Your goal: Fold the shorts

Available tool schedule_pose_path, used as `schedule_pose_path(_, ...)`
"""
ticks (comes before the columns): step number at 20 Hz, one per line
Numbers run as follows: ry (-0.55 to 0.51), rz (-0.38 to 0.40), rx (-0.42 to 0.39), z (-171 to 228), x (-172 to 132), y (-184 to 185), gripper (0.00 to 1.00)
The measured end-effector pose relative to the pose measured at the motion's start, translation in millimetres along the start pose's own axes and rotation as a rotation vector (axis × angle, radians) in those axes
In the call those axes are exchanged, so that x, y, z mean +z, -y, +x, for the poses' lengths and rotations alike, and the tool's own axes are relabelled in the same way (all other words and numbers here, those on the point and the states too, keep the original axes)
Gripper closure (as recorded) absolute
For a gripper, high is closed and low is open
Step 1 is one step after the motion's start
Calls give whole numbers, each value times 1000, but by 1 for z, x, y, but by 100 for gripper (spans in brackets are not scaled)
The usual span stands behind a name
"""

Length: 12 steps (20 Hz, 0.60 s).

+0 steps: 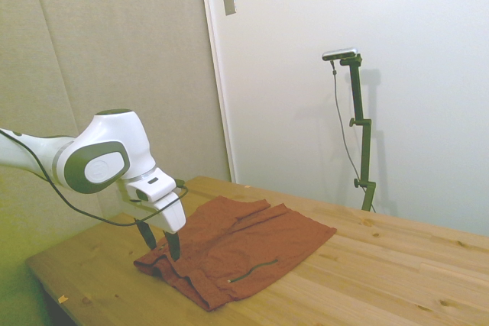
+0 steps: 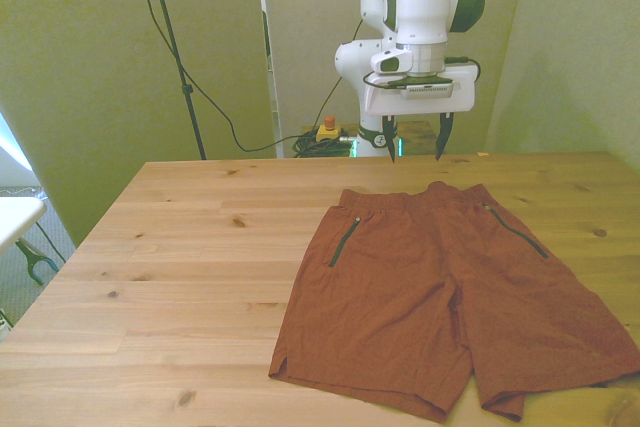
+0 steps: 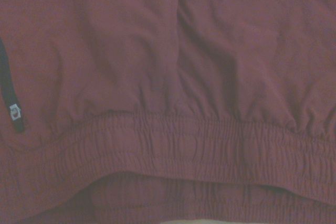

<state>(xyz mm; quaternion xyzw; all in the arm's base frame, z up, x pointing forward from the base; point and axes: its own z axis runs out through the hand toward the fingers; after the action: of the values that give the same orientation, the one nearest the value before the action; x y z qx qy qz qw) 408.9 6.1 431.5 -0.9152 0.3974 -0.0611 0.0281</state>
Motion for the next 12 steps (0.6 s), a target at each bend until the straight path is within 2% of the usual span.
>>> schedule_pose_path(2, -9, -6, -8, 0, 1, 0, 0)
schedule_pose_path(6, -195, -43, -115, -9, 4, 17, 0)
schedule_pose_path(9, -311, -97, -208, -37, 10, 43, 0)
schedule_pose_path(12, -360, -141, -278, -71, 27, 66, 0)
